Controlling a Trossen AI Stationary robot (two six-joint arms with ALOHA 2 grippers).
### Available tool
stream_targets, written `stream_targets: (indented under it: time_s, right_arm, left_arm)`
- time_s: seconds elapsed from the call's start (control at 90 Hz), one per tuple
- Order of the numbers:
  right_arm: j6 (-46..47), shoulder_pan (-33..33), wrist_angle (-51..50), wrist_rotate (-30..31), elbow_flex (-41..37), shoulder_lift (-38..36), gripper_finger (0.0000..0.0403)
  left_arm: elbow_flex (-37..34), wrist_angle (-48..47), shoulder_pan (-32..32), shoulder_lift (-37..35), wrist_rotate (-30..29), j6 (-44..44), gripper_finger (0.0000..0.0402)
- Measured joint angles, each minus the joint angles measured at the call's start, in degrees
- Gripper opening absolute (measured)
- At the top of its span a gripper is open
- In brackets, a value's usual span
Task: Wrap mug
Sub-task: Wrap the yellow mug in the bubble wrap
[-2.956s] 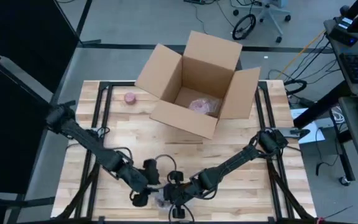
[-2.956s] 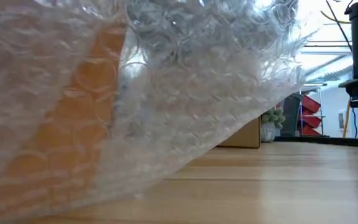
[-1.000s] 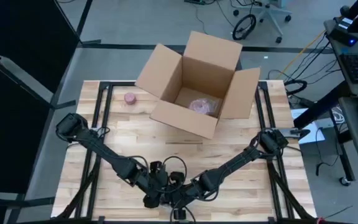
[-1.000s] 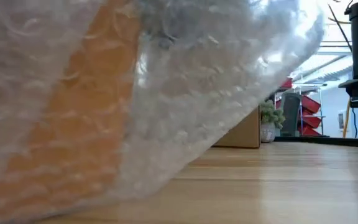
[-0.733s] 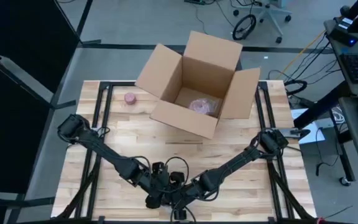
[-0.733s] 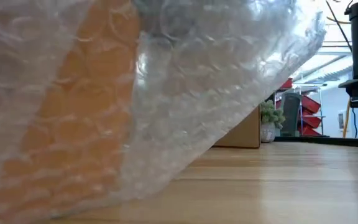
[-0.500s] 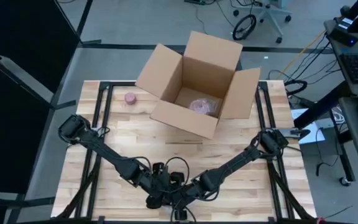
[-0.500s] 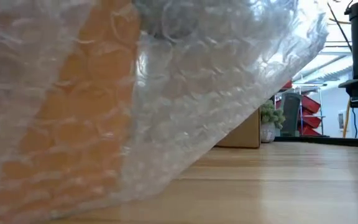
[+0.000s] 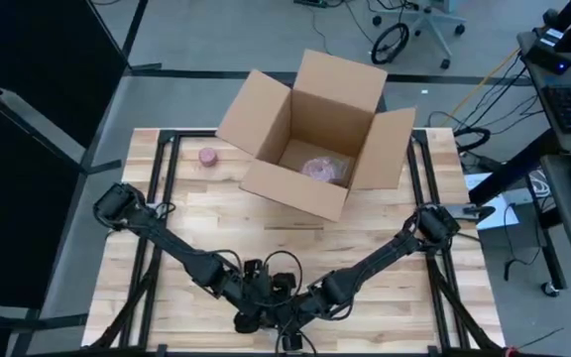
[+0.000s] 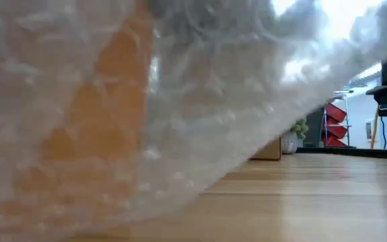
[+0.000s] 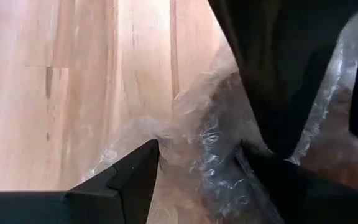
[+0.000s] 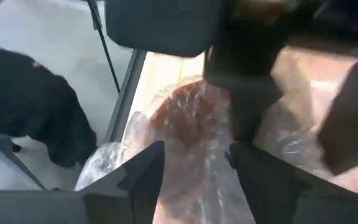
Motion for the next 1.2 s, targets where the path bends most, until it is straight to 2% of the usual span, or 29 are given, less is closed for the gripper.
stream_targets:
  time_s: [0.2,0.533,0.878,1.089,1.2]
  right_arm:
    - [0.86,-0.09,-0.47,-3.87,0.02,-0.49,0.0194]
    - [2.36,-0.02,-2.02,-4.37,0.23,-1.14,0.0186]
    - [5.40,0.02,-7.76,-5.58,0.35,-6.39,0.0185]
    - [9.97,0.07,-11.51,-5.21,0.35,-9.26,0.0185]
    - [16.67,0.13,-12.50,-0.73,0.35,-8.99,0.0185]
  left_arm:
    - [-0.07,0.65,-0.05,0.24,0.22,-0.05,0.0208]
    - [-0.15,1.30,0.02,0.34,0.77,-0.44,0.0208]
    - [-0.20,1.28,0.04,0.36,0.96,-0.51,0.0208]
    - [-0.22,1.28,0.04,0.36,0.95,-0.53,0.0208]
    - [-0.24,1.25,0.04,0.38,0.95,-0.68,0.0208]
